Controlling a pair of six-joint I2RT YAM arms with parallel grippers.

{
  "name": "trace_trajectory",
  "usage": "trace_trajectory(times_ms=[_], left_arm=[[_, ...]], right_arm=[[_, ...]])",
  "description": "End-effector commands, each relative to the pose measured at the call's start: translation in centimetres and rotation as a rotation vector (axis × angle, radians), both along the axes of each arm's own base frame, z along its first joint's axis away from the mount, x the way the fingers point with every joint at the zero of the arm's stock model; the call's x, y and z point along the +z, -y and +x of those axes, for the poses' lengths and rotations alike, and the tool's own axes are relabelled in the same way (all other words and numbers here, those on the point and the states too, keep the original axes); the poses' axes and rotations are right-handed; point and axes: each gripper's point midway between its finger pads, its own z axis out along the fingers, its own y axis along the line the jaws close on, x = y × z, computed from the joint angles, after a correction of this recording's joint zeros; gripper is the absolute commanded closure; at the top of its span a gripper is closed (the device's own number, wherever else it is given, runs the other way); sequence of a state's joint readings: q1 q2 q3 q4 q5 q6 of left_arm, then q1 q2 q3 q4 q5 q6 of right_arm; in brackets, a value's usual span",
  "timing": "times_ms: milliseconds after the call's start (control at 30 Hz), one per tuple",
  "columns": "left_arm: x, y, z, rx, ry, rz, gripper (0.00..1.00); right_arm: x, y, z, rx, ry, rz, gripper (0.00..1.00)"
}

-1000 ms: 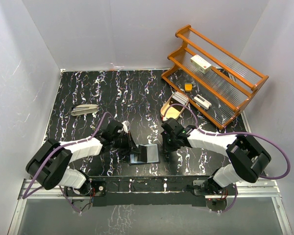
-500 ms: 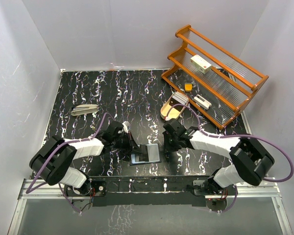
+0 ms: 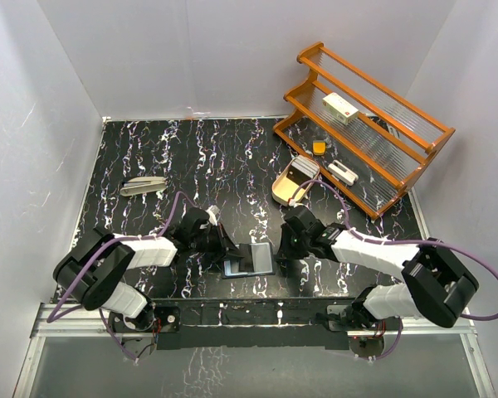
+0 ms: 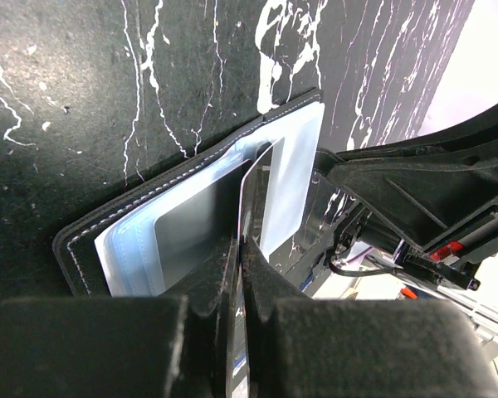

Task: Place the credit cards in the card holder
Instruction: Insert the credit card into the card holder.

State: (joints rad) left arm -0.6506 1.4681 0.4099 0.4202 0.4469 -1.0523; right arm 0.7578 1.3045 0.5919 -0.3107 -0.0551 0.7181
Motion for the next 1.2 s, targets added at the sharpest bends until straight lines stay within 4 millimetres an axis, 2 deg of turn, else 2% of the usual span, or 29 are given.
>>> trace_trajectory(times_ms=[0,200,300,367,467,533,633,733,1167], left_arm=[[-1.0,-0.6,0.3,0.035,0.025,0.033,1.0],[-0.9,0.6,0.0,0.028,0.034,-0.009,1.0],[-0.4,0.6,0.2,0.039,0.063,-0.003,0.99],[0.0,0.2,0.5,0.046,0.081,0.026,0.86],[1.1,-0.7,1.0,0.065,0.117,0.084,0.62],[2.3,-1.2,1.2,0.088,0.141,0.088,0.57],[3.3,-1.6,1.4,0.104,0.164,0.1,0.53],[3.6,-1.3,1.4,0.082,0.16,0.104,0.51],[1.3,-0.4,0.5,-0.003,0.108,0.097,0.48]], right_arm=[[1.1,-1.4,0.3,-0.014,0.021,0.095,1.0],[1.3,-2.5,-0.4,0.003,0.003,0.171,1.0],[1.3,-2.7,-0.5,0.006,-0.005,0.177,1.0],[1.3,-2.5,-0.4,0.001,0.0,0.168,1.0],[1.6,-2.4,-0.2,0.001,0.016,0.16,1.0],[1.8,-2.1,-0.1,0.008,0.03,0.142,1.0],[2.1,-2.0,0.0,0.019,0.045,0.137,1.0],[2.0,-2.1,0.0,0.028,0.041,0.137,1.0],[1.4,-3.1,-0.2,0.032,0.002,0.165,1.0]])
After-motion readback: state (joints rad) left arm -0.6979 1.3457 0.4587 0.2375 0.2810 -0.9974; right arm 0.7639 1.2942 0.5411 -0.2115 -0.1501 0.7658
